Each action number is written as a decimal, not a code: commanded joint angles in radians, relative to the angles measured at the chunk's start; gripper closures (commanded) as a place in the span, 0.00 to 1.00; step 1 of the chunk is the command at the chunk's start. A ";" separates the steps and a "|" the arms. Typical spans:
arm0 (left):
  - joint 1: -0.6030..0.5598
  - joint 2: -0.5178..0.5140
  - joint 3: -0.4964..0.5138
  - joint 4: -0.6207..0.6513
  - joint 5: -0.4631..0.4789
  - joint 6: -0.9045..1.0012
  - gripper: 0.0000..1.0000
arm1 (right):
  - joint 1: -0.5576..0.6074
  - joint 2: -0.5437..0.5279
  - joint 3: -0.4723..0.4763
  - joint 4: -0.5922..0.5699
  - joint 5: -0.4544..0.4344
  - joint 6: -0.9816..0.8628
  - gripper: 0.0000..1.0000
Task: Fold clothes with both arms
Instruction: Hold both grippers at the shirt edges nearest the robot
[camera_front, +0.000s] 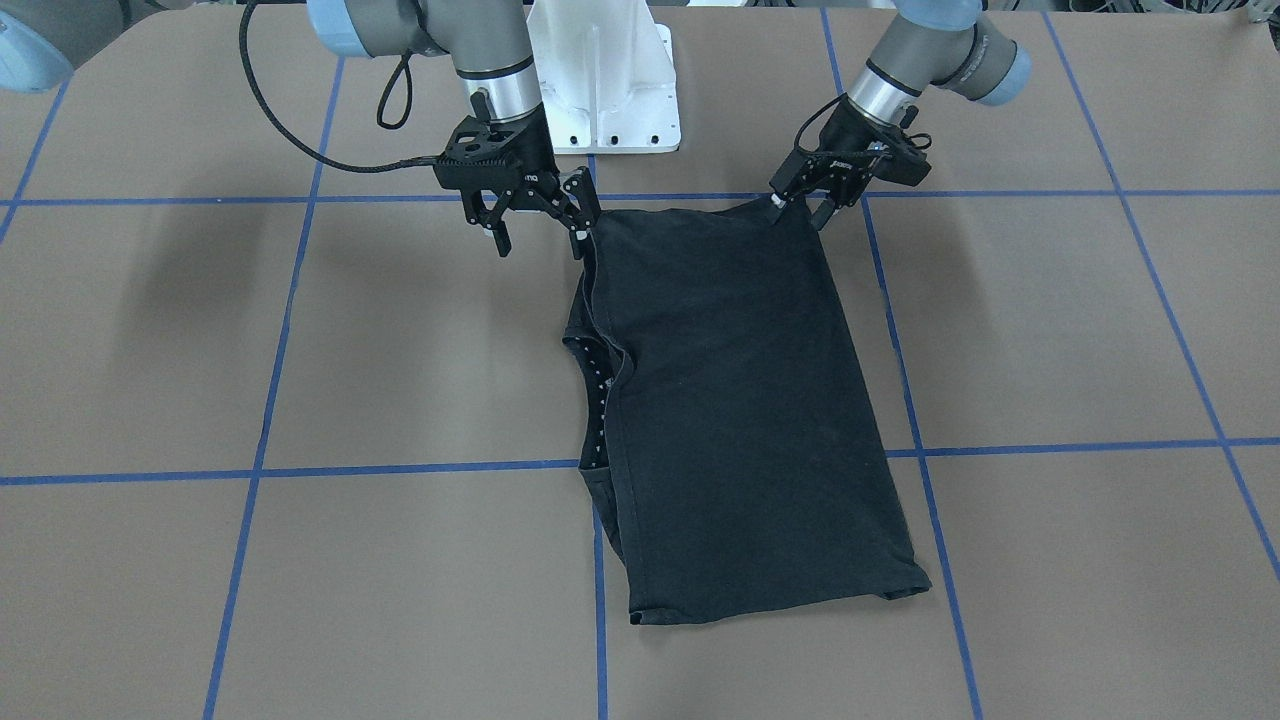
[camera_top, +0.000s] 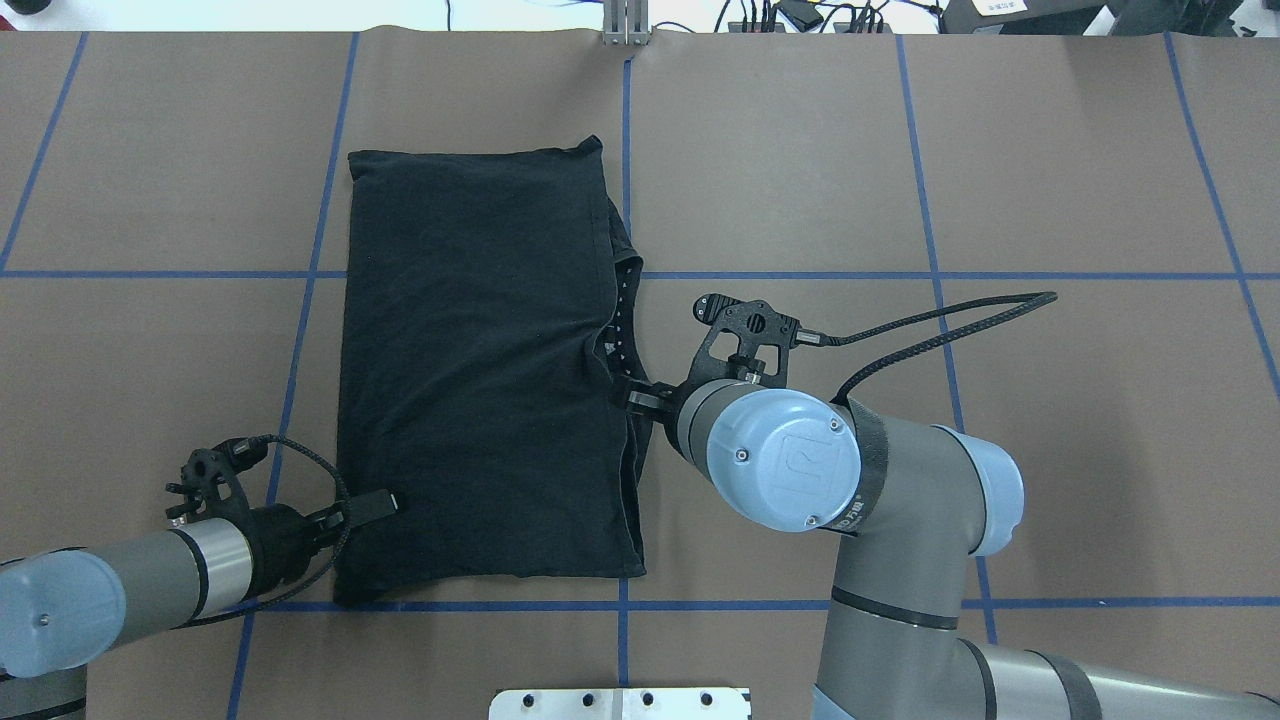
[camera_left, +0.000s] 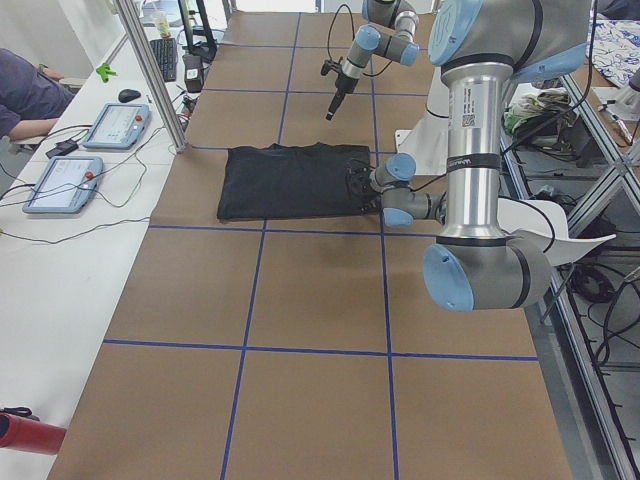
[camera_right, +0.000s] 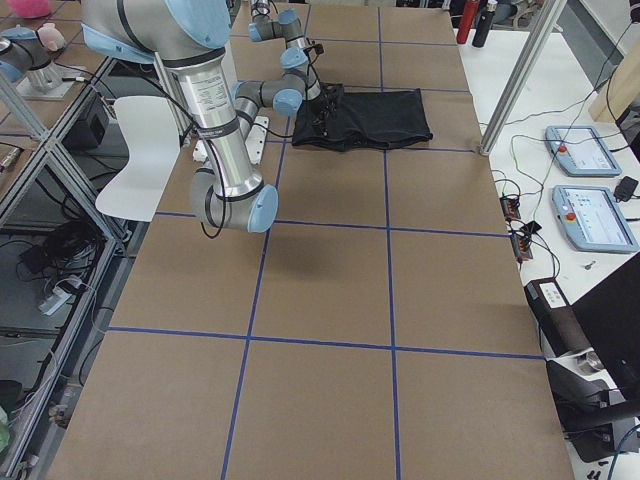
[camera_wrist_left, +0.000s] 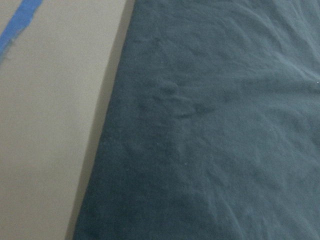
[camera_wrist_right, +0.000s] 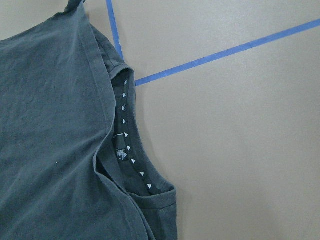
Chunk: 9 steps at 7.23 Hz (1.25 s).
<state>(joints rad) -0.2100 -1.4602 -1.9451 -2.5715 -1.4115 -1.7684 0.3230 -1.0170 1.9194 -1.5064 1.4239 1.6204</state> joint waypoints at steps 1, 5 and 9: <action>0.017 0.040 -0.070 0.081 -0.015 0.000 0.00 | -0.001 0.001 -0.008 0.000 0.000 0.000 0.02; 0.086 0.032 -0.055 0.139 -0.006 -0.003 0.00 | -0.002 0.000 -0.014 0.000 0.001 0.000 0.02; 0.087 0.007 -0.035 0.140 0.009 -0.003 0.22 | -0.002 0.000 -0.014 0.000 0.001 0.000 0.01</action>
<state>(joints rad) -0.1234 -1.4493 -1.9860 -2.4316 -1.4048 -1.7717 0.3207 -1.0171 1.9052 -1.5064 1.4251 1.6199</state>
